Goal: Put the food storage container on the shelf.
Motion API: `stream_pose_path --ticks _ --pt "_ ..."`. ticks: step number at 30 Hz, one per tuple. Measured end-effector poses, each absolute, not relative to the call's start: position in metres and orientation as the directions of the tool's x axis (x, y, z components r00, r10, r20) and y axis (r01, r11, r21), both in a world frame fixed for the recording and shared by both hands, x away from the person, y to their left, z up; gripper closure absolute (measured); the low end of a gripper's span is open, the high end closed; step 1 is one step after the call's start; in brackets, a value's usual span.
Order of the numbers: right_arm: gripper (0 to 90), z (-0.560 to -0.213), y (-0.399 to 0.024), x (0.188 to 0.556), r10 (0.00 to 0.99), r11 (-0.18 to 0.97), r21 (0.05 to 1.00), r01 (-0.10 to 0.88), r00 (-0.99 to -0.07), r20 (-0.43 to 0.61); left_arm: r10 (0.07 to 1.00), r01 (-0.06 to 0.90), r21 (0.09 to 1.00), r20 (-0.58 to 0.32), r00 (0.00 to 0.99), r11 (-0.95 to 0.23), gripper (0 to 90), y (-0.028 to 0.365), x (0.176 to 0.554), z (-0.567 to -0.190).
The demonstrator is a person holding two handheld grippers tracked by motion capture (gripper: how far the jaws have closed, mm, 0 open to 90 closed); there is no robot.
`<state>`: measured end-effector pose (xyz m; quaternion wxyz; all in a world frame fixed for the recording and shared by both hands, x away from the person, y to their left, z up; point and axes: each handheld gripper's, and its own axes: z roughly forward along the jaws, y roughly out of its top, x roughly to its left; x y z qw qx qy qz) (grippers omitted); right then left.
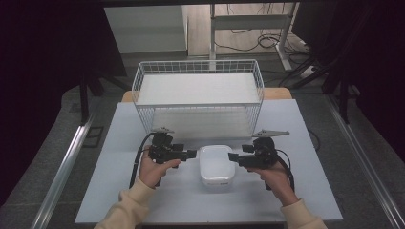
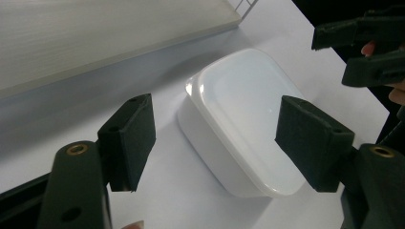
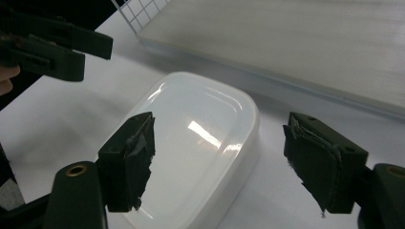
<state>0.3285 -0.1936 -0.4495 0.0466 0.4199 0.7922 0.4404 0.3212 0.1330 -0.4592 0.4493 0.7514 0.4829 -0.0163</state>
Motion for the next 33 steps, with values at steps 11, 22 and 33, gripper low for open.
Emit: stream_pose_path --ticks 11,22,33 --pt "30.8 -0.462 -0.196 0.333 0.695 0.226 0.704 0.673 -0.618 0.368 0.691 0.766 0.628 -0.492 0.529 -0.139 29.4 0.125 0.321 -0.471" --pt "33.1 -0.474 -0.192 0.336 0.692 0.206 0.662 0.721 -0.585 0.422 0.668 0.805 0.585 -0.561 0.489 -0.098 30.3 0.119 0.325 -0.486" --pt "37.4 -0.483 -0.191 0.338 0.677 0.207 0.626 0.752 -0.572 0.464 0.666 0.821 0.566 -0.583 0.464 -0.076 36.6 0.114 0.325 -0.497"
